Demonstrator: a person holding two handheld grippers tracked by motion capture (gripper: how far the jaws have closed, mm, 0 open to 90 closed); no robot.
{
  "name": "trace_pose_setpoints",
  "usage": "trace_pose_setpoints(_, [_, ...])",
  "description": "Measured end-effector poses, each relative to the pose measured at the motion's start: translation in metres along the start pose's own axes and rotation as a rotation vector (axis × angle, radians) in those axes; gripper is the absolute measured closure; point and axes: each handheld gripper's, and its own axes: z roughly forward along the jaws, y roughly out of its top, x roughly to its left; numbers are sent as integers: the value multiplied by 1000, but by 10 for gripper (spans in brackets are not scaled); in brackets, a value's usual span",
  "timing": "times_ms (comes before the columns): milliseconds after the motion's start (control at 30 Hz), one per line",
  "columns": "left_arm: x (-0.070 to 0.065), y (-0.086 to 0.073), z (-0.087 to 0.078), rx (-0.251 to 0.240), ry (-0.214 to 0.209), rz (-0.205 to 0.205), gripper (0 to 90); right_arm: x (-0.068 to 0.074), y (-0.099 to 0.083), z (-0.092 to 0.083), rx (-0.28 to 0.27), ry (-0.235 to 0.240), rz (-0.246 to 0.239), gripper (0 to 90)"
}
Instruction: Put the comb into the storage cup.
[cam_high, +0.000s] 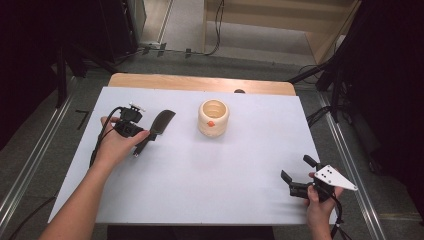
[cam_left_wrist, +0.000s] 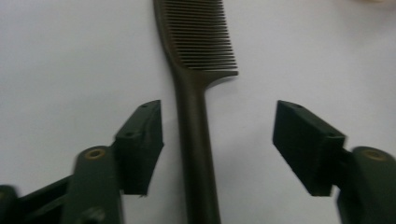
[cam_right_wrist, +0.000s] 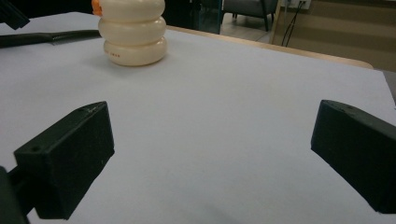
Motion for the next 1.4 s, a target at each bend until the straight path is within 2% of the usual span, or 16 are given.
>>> trace_pose_setpoints(67, [1, 1, 3, 7, 28, -12, 503, 0, 0, 0, 0, 0, 0, 0])
trace_pose_setpoints(133, [1, 1, 5, 18, 51, -15, 521, 0, 0, 0, 0, 0, 0, 0])
trace_pose_setpoints(167, [1, 1, 8, 32, 76, -5, 542, 0, 0, 0, 1, 3, 0, 0])
trace_pose_setpoints(267, [1, 0, 11, 43, 84, -4, 578, 0, 0, 0, 1, 2, 0, 0])
trace_pose_setpoints(400, [-3, 1, 17, 70, 98, 17, 615, 1, 0, 0, 3, 2, -1, 0])
trace_pose_setpoints(467, [-5, 1, 21, 86, 114, 32, 640, 1, 0, 1, 2, 2, -2, 0])
trace_pose_setpoints(567, [-7, 1, 22, 85, 137, 39, 677, 0, 0, 1, 3, 1, -2, 0])
trace_pose_setpoints(800, [-7, 0, 22, 83, 142, 58, 719, 1, 0, 1, 5, 0, -4, 0])
trace_pose_setpoints(1200, [-2, -1, 21, 75, 107, 14, 721, 1, 0, 1, 6, -2, -4, 0])
trace_pose_setpoints(1400, [-2, -1, 21, 73, 111, 5, 722, 1, 0, 1, 6, -2, -3, 0])
